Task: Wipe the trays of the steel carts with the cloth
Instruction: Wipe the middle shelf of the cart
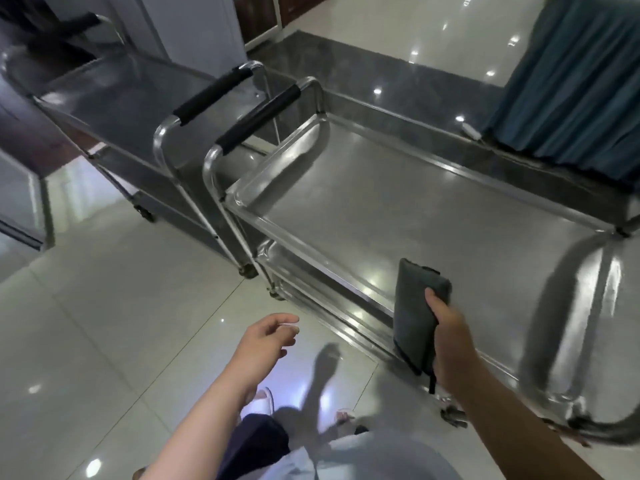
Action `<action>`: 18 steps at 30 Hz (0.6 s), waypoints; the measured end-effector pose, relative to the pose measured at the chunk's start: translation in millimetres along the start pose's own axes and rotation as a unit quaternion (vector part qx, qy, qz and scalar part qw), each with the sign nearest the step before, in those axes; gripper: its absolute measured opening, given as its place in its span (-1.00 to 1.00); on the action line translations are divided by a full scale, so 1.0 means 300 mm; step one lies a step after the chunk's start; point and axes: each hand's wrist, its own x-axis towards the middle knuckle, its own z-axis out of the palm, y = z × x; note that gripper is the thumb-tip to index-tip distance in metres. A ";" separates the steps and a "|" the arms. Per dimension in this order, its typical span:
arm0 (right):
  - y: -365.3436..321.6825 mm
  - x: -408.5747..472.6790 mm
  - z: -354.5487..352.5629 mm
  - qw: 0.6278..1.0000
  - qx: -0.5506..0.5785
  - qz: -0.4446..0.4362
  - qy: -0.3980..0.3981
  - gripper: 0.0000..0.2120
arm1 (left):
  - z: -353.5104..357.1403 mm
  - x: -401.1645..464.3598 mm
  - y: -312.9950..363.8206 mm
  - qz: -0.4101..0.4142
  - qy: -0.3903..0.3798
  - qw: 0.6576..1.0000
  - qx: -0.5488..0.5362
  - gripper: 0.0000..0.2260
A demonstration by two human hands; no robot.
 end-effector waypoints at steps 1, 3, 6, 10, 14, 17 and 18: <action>0.009 0.003 0.021 1.000 0.003 -0.007 0.014 -0.75 | -0.018 0.043 0.018 0.003 -0.013 1.000 0.012 -0.85; 0.031 -0.012 0.071 0.999 0.022 -0.007 0.044 -0.79 | -0.063 0.133 0.056 0.007 -0.047 0.998 0.046 -0.85; 0.091 -0.048 0.136 0.991 0.070 -0.006 0.111 -0.79 | -0.130 0.264 0.108 0.022 -0.103 0.990 0.093 -0.85; 0.203 -0.126 0.230 0.967 0.111 0.016 0.228 -0.84 | -0.214 0.403 0.155 0.034 -0.182 0.968 0.171 -0.82; 0.319 -0.191 0.305 0.941 0.155 0.034 0.300 -0.71 | -0.236 0.511 0.143 0.016 -0.231 0.941 0.248 -0.88; 0.409 -0.193 0.343 0.926 0.190 0.052 0.324 -0.66 | -0.205 0.584 0.081 0.010 -0.263 0.923 0.279 -0.88; 0.440 -0.185 0.350 0.918 0.202 0.058 0.337 -0.66 | -0.191 0.604 0.056 0.012 -0.275 0.916 0.290 -0.87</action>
